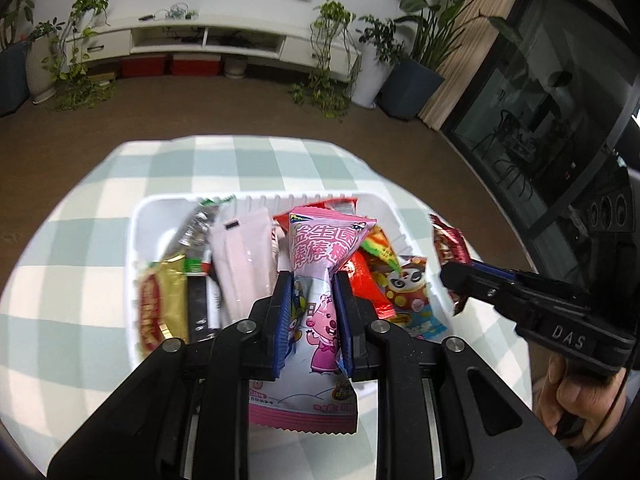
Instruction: Organize snacks
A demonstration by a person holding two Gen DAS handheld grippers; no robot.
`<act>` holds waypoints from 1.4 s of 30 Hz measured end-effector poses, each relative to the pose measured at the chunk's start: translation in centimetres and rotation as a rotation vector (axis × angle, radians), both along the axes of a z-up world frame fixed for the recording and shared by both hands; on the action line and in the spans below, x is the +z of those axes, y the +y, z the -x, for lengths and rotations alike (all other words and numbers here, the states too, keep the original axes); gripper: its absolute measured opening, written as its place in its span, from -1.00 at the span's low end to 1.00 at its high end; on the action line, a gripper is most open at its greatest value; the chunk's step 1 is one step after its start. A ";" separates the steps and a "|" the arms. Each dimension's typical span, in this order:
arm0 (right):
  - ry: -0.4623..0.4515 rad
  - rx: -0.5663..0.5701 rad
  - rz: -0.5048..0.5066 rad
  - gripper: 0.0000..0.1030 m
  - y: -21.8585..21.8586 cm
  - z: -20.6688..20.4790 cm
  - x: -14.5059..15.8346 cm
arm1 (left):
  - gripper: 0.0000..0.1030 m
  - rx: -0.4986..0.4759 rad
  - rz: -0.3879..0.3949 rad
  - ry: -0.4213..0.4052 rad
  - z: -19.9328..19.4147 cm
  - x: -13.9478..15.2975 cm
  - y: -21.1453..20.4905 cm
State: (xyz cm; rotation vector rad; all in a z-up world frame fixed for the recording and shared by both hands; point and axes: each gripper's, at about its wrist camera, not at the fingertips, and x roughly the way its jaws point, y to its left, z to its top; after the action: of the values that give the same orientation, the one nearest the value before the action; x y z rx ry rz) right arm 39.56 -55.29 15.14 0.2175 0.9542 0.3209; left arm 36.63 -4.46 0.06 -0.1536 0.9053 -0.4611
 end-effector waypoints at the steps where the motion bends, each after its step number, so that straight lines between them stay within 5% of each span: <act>1: 0.011 0.004 0.009 -0.61 0.3 -0.3 -0.6 | -0.63 0.003 -0.006 0.005 -0.4 -0.5 -0.3; 19: 0.025 0.001 0.111 -0.49 1.9 -0.9 -3.7 | -0.48 0.025 -0.019 0.018 -1.7 -3.6 -0.4; 21: 0.019 0.000 0.117 -0.48 1.9 -0.7 -3.7 | -0.25 0.035 -0.016 0.007 -1.4 -3.3 -0.2; 23: 0.017 -0.001 0.118 -0.45 1.8 -0.5 -3.7 | 0.27 0.041 -0.014 -0.005 -1.1 -3.0 -0.1; 28: 0.009 -0.012 0.115 -0.42 1.6 0.1 -3.3 | 0.29 0.038 -0.025 -0.011 -0.4 -2.7 -0.1; 31: -0.006 -0.014 0.116 -0.21 1.6 0.2 -3.0 | 0.30 0.044 -0.029 -0.020 0.1 -2.5 0.1; 36: -0.029 -0.027 0.105 -0.03 1.3 0.8 -2.2 | 0.49 0.062 -0.043 -0.054 1.9 -1.3 0.6; 40: -0.052 -0.051 0.081 0.20 0.7 1.9 -1.5 | 0.94 0.069 -0.045 -0.105 3.9 0.3 1.1; 42: -0.078 -0.067 0.054 0.30 0.1 3.0 -0.9 | 0.99 0.076 -0.046 -0.141 5.3 1.2 1.5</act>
State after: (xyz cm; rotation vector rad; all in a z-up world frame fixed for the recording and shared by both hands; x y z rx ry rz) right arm 36.58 -55.19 14.24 0.1861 0.8754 0.2399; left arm 31.29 -2.98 1.30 -0.1117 0.7684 -0.3756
